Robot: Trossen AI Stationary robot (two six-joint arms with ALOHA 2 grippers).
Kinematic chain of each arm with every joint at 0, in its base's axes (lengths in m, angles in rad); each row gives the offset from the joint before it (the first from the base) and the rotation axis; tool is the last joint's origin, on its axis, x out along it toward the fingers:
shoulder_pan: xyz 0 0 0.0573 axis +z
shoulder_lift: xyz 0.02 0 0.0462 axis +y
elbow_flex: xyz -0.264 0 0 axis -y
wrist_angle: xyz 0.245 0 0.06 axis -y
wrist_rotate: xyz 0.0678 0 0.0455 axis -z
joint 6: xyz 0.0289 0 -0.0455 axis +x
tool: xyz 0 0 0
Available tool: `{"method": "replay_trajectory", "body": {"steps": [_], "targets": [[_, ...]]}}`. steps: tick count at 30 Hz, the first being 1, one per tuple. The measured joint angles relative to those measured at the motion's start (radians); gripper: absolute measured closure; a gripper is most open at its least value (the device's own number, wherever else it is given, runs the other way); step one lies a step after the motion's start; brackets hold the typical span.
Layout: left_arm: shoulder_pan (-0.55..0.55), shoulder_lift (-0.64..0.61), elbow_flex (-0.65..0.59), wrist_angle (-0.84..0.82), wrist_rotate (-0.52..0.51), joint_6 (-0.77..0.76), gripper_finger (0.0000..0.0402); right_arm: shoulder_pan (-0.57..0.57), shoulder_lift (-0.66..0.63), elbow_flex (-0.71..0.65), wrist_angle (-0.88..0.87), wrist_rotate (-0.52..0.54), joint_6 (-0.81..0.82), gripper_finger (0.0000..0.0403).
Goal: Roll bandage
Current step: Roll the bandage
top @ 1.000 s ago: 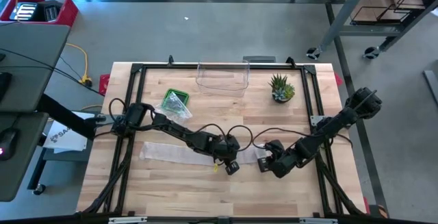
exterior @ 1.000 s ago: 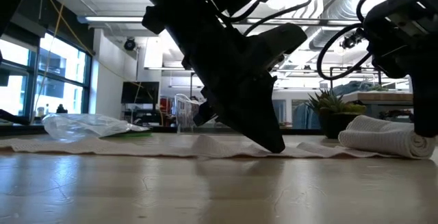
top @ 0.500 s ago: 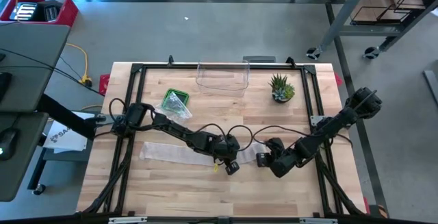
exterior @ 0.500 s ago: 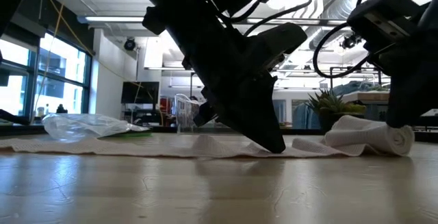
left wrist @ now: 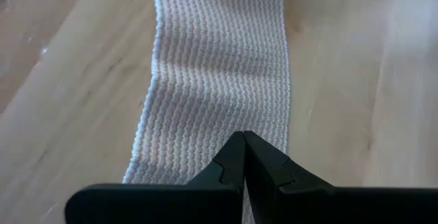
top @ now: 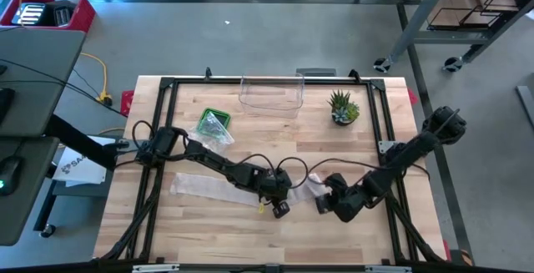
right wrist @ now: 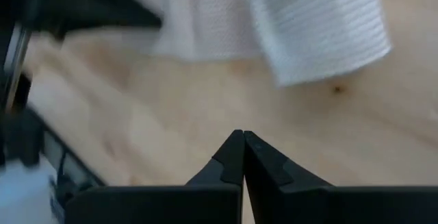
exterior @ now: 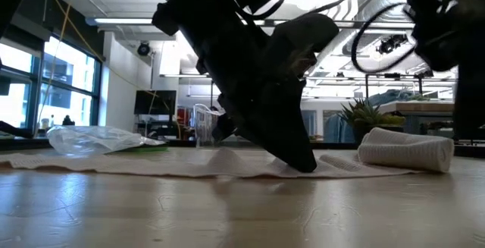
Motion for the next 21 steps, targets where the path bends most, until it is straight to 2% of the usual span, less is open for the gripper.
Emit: {"method": "replay_trajectory", "body": {"steps": [5,13,21], "targets": [[-0.001,-0.006,0.000,-0.007,-0.002,0.024,0.0402,0.039,-0.001,0.057,-0.109,-0.051,-0.053,0.0403],[0.001,-0.028,-0.002,-0.022,0.013,0.026,0.0396,0.095,-0.056,0.157,-0.356,-0.052,-0.075,0.0403],[-0.005,-0.048,0.000,-0.023,0.037,0.074,0.0327,0.129,-0.153,0.166,-0.643,-0.036,0.107,0.0403]]}}
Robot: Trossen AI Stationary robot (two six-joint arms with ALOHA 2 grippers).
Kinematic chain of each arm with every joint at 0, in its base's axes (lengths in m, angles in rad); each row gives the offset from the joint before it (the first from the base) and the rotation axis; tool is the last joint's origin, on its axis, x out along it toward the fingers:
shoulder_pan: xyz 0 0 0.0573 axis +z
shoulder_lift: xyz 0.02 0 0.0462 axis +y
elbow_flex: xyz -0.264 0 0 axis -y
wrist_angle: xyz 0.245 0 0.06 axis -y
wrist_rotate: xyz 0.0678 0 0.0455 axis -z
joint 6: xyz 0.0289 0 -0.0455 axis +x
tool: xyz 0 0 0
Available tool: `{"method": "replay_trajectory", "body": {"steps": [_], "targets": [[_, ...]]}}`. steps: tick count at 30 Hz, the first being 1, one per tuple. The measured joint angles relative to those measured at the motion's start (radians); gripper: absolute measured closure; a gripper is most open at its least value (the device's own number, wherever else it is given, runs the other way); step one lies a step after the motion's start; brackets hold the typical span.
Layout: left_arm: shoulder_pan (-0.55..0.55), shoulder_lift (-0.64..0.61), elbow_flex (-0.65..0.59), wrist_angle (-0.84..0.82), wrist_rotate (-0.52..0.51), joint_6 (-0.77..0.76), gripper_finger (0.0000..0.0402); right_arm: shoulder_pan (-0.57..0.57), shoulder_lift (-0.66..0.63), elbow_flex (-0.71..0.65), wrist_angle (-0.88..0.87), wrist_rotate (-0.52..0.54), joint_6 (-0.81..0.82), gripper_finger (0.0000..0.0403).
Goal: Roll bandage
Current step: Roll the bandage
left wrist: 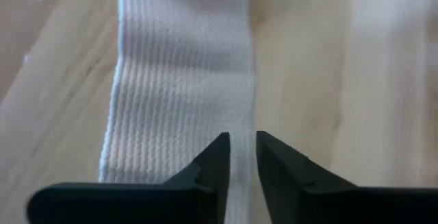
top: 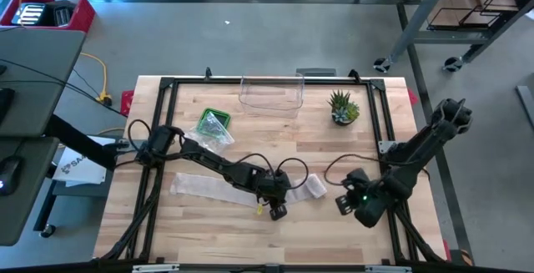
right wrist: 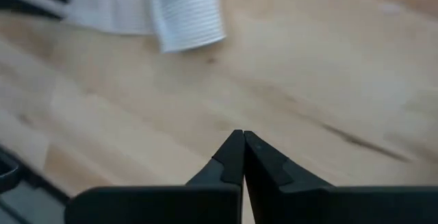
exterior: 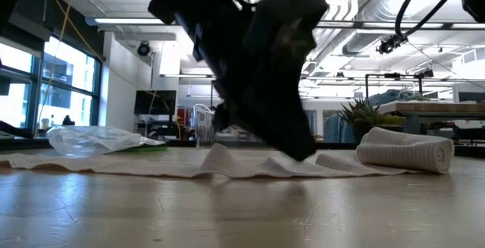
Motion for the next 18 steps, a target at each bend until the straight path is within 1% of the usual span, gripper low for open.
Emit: {"method": "replay_trajectory", "body": {"steps": [3,5,10,12,14,16,18], "targets": [[-0.001,-0.010,0.018,-0.013,-0.041,0.058,0.0298,-0.016,-0.024,-0.009,-0.060,-0.003,0.008,0.0403],[0.002,-0.008,0.032,-0.023,-0.076,0.088,0.0283,-0.036,-0.046,-0.048,-0.047,-0.004,0.015,0.0403],[0.029,0.012,0.059,0.023,-0.095,0.115,0.0261,-0.111,-0.121,-0.215,0.149,0.004,0.032,0.0403],[0.040,0.028,0.079,0.048,-0.097,0.142,0.0260,-0.149,-0.148,-0.282,0.242,0.021,0.017,0.0403],[0.048,0.043,0.101,0.046,-0.101,0.161,0.0265,-0.197,-0.165,-0.336,0.331,0.014,-0.022,0.0403],[0.055,0.058,0.117,0.049,-0.117,0.169,0.0276,-0.240,-0.172,-0.379,0.410,0.009,-0.063,0.0403],[0.056,0.072,0.119,0.046,-0.128,0.178,0.0296,-0.285,-0.172,-0.402,0.485,0.017,-0.105,0.0403]]}}
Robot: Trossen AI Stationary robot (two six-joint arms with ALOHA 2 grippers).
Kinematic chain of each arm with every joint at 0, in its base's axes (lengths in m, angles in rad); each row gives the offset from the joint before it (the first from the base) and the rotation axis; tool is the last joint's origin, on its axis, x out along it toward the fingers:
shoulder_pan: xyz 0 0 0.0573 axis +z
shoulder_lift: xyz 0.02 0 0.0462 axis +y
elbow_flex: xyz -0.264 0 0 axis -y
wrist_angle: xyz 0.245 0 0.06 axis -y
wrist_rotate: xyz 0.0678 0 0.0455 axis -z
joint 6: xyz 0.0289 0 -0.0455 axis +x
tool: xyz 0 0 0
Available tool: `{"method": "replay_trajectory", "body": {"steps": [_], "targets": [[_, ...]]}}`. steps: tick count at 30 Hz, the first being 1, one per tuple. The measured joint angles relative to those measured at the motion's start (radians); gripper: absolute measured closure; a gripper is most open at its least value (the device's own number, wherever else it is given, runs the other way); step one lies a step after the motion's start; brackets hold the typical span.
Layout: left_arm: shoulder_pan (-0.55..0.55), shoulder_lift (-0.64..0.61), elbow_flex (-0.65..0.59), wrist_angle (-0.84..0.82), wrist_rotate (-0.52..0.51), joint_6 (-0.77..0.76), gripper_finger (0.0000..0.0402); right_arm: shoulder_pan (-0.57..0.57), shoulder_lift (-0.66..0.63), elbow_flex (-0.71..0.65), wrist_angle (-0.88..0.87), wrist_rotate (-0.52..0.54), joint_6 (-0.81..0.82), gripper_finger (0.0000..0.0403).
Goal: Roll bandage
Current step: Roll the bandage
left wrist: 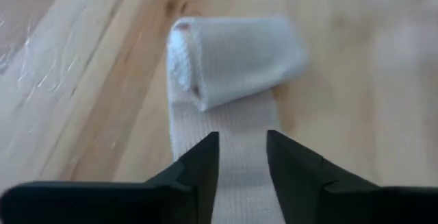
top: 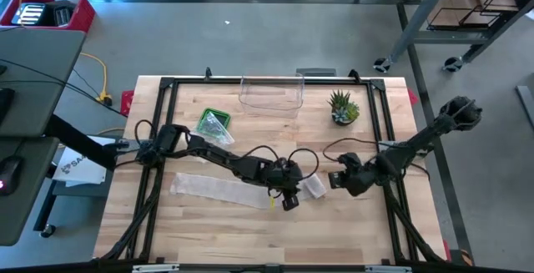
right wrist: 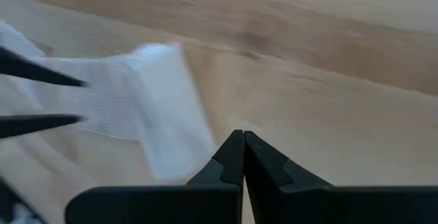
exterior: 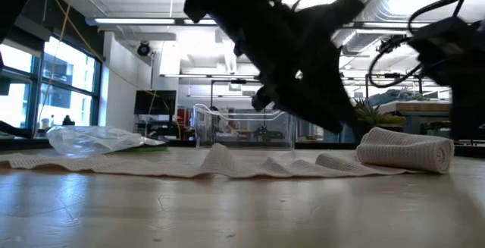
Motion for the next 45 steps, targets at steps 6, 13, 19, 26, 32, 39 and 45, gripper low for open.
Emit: {"method": "replay_trajectory", "body": {"steps": [6,13,19,26,32,39,45], "targets": [[0.003,0.029,0.003,-0.006,0.076,-0.070,0.0393,-0.134,0.042,-0.036,0.099,-0.102,-0.133,0.0403],[-0.004,0.035,0.005,0.000,0.043,-0.096,0.0401,-0.163,0.079,-0.036,0.188,-0.136,-0.182,0.0403],[-0.004,0.061,0.004,0.015,0.063,-0.101,0.0401,-0.164,0.172,-0.036,0.266,-0.175,-0.163,0.0403],[-0.006,0.083,0.007,0.013,0.101,-0.123,0.0401,-0.164,0.240,-0.036,0.413,-0.179,-0.155,0.0403],[-0.009,0.089,0.008,0.011,0.103,-0.141,0.0401,-0.164,0.241,-0.036,0.464,-0.170,-0.151,0.0403],[-0.006,0.079,0.007,-0.031,0.199,-0.125,0.0401,-0.162,0.209,-0.034,0.477,-0.153,-0.157,0.0403],[-0.010,0.054,0.002,-0.048,0.214,-0.149,0.0401,-0.141,0.210,-0.034,0.489,-0.157,-0.151,0.0403]]}}
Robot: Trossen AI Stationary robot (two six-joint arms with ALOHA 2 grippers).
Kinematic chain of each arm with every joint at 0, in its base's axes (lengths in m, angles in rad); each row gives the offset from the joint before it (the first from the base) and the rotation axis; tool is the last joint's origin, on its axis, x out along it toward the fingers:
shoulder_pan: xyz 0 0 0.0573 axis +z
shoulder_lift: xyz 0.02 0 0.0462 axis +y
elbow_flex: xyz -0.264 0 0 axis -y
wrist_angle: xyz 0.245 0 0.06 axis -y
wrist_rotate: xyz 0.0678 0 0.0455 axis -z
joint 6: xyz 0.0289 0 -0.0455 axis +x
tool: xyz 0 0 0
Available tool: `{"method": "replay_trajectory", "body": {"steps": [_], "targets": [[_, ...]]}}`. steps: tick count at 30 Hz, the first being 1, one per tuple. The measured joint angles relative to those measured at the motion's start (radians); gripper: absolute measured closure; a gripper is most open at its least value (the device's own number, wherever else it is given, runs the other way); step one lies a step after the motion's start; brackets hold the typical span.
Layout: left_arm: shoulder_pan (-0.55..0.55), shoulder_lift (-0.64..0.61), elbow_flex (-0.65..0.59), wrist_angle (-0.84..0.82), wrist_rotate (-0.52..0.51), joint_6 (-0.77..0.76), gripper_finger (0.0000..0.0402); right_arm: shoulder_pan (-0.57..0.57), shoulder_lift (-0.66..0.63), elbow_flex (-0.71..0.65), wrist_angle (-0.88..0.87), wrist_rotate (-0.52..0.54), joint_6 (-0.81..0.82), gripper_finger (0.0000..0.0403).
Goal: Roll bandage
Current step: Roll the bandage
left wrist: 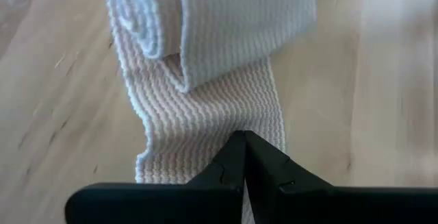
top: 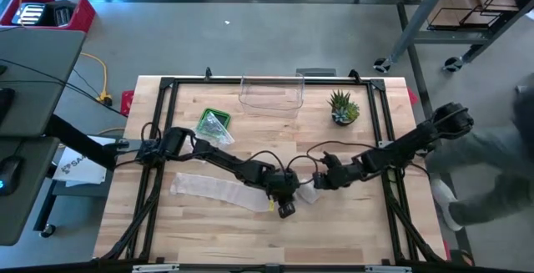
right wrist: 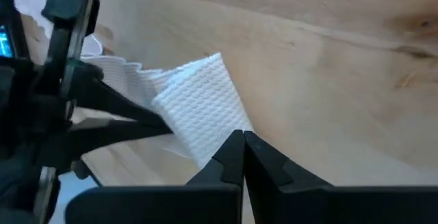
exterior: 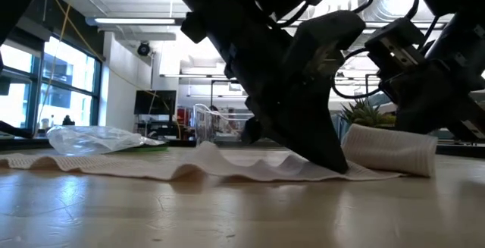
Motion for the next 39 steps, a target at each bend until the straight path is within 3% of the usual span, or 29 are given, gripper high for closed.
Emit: {"method": "replay_trajectory", "body": {"steps": [6,16,27,34,39], "targets": [[0.000,0.000,0.000,0.001,0.037,-0.102,0.0401,0.042,0.000,0.029,-0.017,0.027,0.004,0.0403],[-0.010,-0.022,0.065,0.015,-0.041,-0.047,0.0401,0.063,0.000,0.051,-0.083,0.058,0.011,0.0403],[-0.029,0.051,0.082,0.031,-0.012,-0.151,0.0401,0.063,0.000,0.051,-0.087,0.072,0.003,0.0403],[-0.008,0.049,0.082,0.033,-0.056,-0.157,0.0401,0.062,0.000,0.051,-0.103,0.076,0.002,0.0403],[0.000,0.066,0.085,0.041,-0.009,-0.184,0.0401,0.062,0.000,0.051,-0.129,0.076,0.001,0.0403]]}}
